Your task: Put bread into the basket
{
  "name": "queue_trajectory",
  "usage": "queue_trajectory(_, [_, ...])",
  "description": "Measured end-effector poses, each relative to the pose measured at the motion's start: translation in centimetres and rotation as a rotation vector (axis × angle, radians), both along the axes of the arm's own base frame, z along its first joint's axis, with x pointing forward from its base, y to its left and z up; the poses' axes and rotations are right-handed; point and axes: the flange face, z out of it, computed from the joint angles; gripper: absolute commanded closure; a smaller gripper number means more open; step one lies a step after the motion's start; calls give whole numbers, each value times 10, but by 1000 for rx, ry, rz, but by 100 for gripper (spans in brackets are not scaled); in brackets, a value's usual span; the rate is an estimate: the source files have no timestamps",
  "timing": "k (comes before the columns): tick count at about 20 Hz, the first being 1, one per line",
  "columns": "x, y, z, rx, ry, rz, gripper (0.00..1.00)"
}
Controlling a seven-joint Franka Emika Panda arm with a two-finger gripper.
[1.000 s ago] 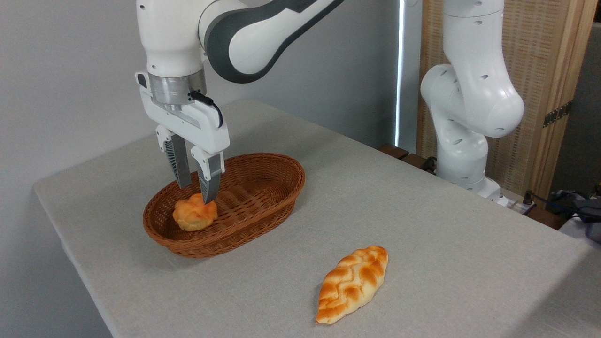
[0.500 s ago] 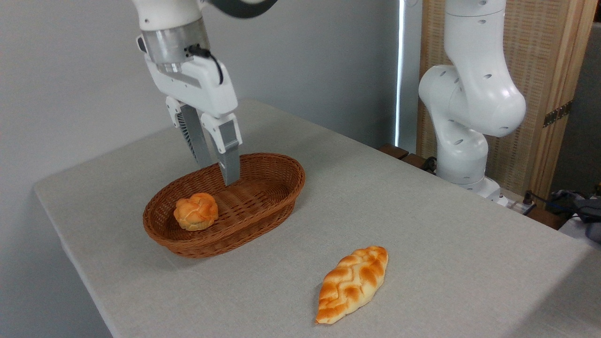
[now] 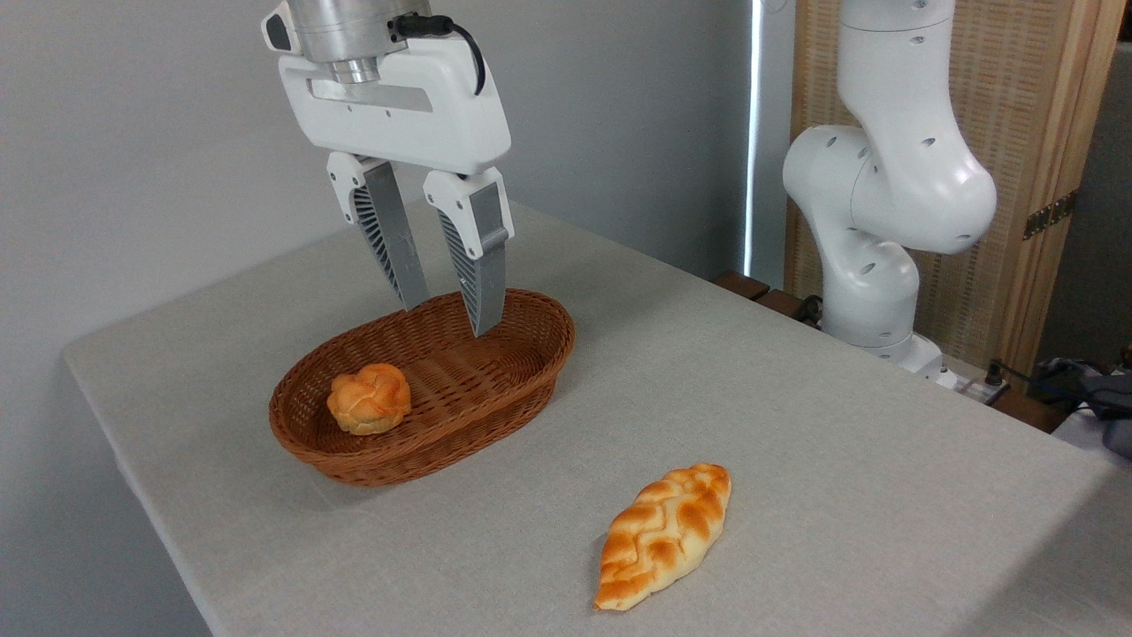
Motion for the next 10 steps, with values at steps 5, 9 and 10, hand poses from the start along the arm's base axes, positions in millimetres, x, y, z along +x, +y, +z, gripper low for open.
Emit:
queue_trajectory(5, [3,-5,-4,-6,-13,-9,0])
queue_trajectory(9, [3,-5,-7,-9,-11,-9,0])
queue_trajectory(10, [3,-6,-7,-10,-12,-9,0])
